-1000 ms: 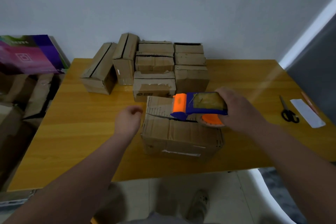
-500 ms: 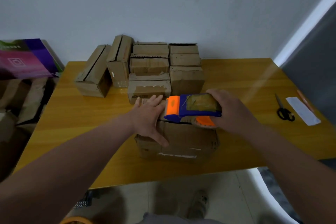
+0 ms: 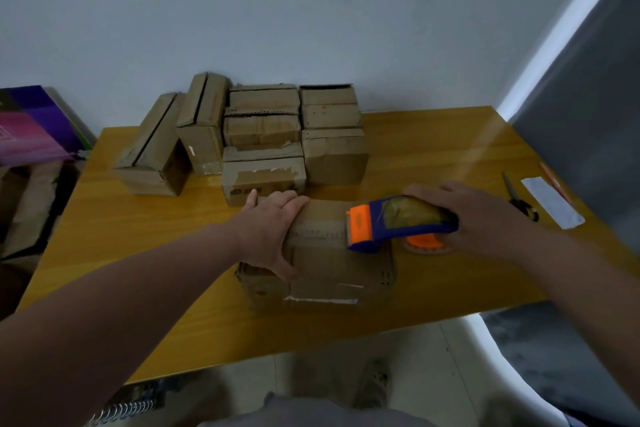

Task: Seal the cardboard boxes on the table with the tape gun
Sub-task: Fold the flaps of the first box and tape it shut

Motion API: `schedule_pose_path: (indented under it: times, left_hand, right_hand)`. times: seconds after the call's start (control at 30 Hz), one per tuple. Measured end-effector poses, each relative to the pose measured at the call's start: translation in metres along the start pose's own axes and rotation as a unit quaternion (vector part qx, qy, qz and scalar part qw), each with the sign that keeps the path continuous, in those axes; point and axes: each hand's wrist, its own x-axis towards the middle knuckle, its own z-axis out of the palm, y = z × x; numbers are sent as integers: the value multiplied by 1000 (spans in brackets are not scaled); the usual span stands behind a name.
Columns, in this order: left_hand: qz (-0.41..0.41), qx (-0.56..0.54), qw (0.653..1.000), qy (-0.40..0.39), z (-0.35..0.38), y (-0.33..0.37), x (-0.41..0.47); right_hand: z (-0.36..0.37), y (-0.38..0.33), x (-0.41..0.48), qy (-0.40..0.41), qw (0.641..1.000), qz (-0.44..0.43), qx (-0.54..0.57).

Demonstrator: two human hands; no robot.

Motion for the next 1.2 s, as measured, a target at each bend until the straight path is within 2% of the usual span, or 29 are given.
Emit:
schedule_pose_path:
  times: [0.17,0.3,0.5,0.7,0.83,1.0,1.2]
  left_hand:
    - [20,21,999,-30,-5,26,13]
    - [29,-3,999,-13,-3,55,28]
    - [16,31,999,-10,1,56,33]
    - [11,60,998,-26,1,58,34]
    - [12,65,997,-32,-1,59,35]
    - [14,70,997,-35,1,66,34]
    - [15,97,995,-15,13,73,32]
  right_hand:
    - [8,-3,3,28,998,-1,-57]
    - [11,0,0,42,998,-6,-44]
    - [14,25,-14,47,999,-7,18]
    - [17,84,-49,7,998,67,-2]
    - [27,70,-31,-17,997,67,-25]
    - [39,53,-19,-10,995,64,-81]
    - [57,1,-8,24,999,48,-11]
